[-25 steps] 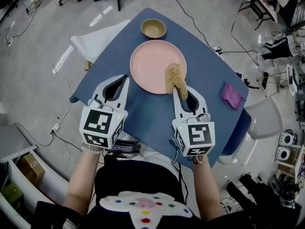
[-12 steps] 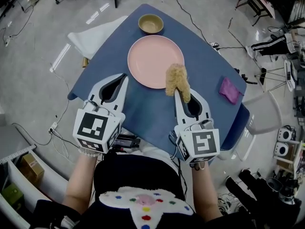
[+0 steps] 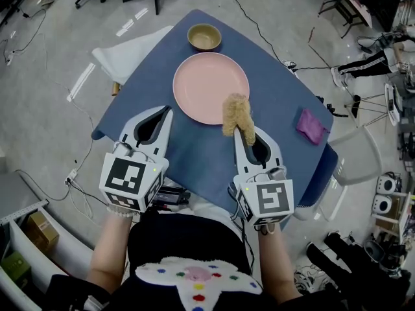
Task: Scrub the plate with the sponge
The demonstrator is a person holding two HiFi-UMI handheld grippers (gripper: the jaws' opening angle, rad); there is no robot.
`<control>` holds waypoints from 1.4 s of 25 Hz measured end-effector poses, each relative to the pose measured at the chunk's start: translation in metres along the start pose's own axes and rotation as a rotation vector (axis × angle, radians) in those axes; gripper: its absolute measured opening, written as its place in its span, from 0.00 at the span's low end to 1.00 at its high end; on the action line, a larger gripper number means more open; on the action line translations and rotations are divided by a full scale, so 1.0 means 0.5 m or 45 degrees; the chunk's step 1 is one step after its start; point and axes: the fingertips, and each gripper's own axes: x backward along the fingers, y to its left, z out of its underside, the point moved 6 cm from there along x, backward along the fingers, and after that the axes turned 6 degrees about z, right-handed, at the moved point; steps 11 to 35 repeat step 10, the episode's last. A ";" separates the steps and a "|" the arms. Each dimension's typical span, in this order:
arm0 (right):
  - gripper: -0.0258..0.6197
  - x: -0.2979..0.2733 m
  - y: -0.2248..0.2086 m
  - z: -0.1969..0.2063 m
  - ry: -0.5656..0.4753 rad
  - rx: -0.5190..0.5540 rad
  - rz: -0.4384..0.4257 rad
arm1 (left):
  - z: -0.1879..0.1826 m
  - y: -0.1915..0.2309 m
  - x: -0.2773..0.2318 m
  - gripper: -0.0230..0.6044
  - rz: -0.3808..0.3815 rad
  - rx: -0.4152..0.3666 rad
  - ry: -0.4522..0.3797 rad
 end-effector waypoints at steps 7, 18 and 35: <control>0.12 -0.002 -0.006 0.009 0.018 -0.008 0.012 | 0.005 0.006 -0.001 0.05 -0.008 0.025 0.003; 0.12 -0.004 -0.006 0.012 0.020 -0.013 0.015 | 0.008 0.010 -0.002 0.05 -0.010 0.032 0.005; 0.12 -0.004 -0.006 0.012 0.020 -0.013 0.015 | 0.008 0.010 -0.002 0.05 -0.010 0.032 0.005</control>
